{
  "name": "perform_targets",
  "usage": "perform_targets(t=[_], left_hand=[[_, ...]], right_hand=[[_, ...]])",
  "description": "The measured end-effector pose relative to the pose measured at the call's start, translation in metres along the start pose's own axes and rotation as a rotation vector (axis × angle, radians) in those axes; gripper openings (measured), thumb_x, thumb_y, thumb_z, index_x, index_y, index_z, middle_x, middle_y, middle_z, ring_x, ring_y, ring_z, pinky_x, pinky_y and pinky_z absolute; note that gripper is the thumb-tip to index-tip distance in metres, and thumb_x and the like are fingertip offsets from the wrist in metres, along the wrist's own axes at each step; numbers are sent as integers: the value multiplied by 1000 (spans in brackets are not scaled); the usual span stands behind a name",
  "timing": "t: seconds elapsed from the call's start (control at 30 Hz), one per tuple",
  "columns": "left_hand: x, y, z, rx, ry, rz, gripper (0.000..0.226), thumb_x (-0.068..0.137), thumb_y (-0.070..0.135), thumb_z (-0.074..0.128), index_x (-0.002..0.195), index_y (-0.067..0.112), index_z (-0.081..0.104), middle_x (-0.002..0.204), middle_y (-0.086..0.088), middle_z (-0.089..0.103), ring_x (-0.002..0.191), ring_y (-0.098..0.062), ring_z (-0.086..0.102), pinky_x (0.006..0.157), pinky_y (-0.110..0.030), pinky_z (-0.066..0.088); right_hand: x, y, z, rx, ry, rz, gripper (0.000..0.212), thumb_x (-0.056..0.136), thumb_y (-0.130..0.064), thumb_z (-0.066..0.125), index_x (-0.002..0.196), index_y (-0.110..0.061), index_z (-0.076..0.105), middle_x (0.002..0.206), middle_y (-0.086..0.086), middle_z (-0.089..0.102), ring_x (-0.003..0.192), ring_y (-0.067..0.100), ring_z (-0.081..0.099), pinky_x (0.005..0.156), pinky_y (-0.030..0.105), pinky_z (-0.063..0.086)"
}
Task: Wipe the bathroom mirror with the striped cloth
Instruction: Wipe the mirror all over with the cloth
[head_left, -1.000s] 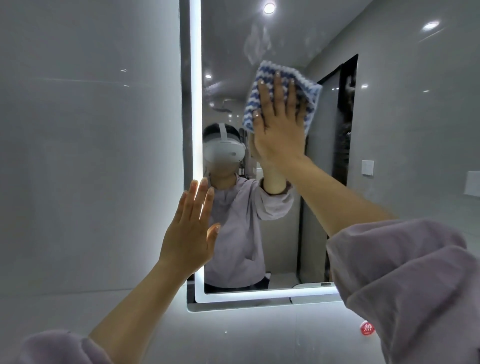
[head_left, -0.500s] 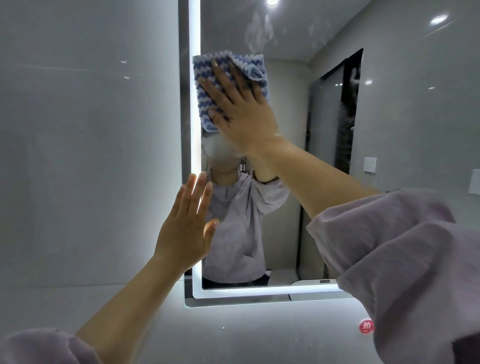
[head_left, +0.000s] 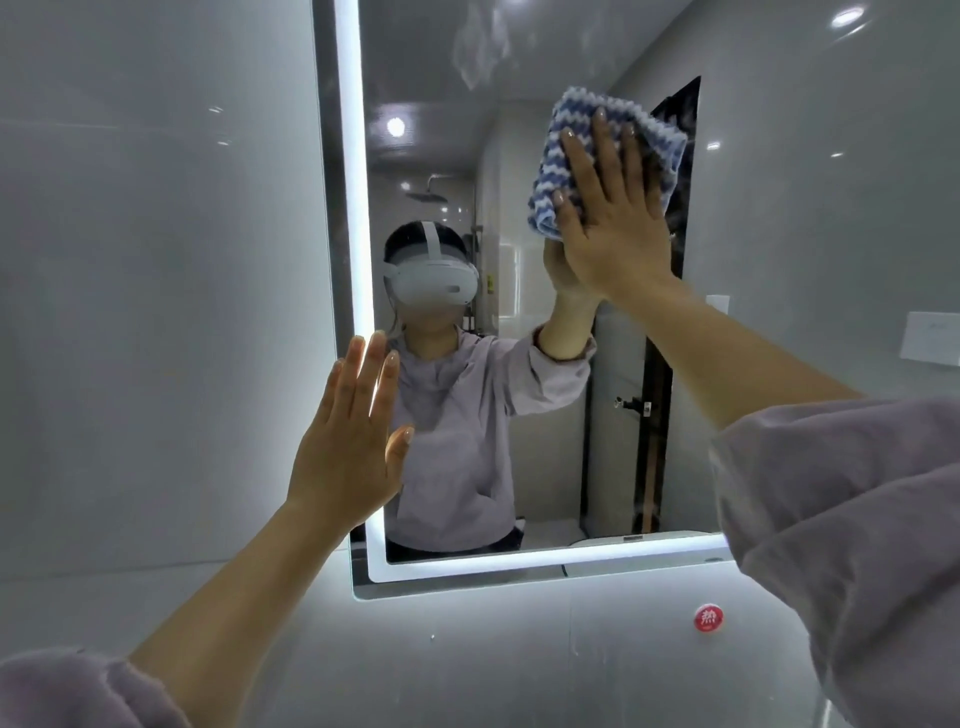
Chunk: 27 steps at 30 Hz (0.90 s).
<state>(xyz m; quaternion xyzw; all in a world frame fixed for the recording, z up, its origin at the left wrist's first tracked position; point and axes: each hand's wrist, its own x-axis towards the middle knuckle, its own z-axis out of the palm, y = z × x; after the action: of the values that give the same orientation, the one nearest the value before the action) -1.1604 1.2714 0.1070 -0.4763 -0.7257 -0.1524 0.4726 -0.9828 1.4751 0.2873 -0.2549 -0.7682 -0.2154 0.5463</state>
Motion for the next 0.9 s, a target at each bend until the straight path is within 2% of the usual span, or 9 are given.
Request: perform_targets(t=[0.23, 0.37, 0.43, 0.57, 0.73, 0.8, 0.9], left_hand=[[0, 1, -1, 12, 0, -4, 70, 94, 48, 23, 148, 4, 22, 158, -17, 11, 146, -35, 10, 116, -47, 19], [-1, 1, 0, 19, 15, 2, 68, 95, 46, 24, 148, 4, 21, 158, -16, 10, 146, -34, 8, 120, -43, 13], [-1, 0, -1, 12, 17, -1, 68, 95, 46, 24, 148, 4, 22, 158, -16, 11, 146, -34, 9, 119, -43, 15], [1, 5, -10, -15, 2, -16, 70, 92, 47, 28, 144, 0, 30, 155, -20, 19, 143, -38, 18, 111, -51, 31], [8, 16, -33, -29, 15, -51, 71, 89, 49, 32, 136, -3, 45, 145, -22, 40, 132, -41, 41, 105, -45, 35], [20, 15, -46, -63, 62, -66, 71, 90, 49, 30, 136, -3, 45, 144, -22, 42, 131, -40, 43, 107, -46, 33], [48, 10, -64, -86, 145, -86, 70, 92, 49, 29, 141, -1, 38, 149, -20, 34, 138, -37, 33, 111, -43, 25]], right_hand=[[2, -28, 6, 78, 53, 89, 57, 102, -42, 22, 153, -23, 4, 161, 7, -2, 147, 26, -7, 114, 43, -14], [9, -41, 6, 44, 55, -4, 57, 102, -40, 22, 153, -22, 5, 161, 7, -2, 147, 27, -6, 115, 43, -12], [15, -49, 6, 31, 53, -49, 56, 102, -39, 22, 153, -22, 6, 161, 6, -1, 147, 28, -5, 115, 45, -10], [23, -59, 6, 44, 51, -90, 56, 102, -39, 23, 152, -23, 7, 161, 6, 0, 147, 27, -4, 116, 46, -8], [21, -55, 6, 57, 47, -110, 56, 102, -39, 24, 152, -23, 5, 161, 6, -2, 147, 26, -6, 115, 43, -11], [22, -55, 7, 55, 39, -111, 56, 102, -39, 23, 152, -24, 2, 160, 6, -4, 147, 25, -9, 116, 44, -11], [22, -55, 7, 66, 29, -112, 57, 102, -40, 23, 151, -25, -3, 160, 5, -7, 146, 25, -11, 116, 43, -13]])
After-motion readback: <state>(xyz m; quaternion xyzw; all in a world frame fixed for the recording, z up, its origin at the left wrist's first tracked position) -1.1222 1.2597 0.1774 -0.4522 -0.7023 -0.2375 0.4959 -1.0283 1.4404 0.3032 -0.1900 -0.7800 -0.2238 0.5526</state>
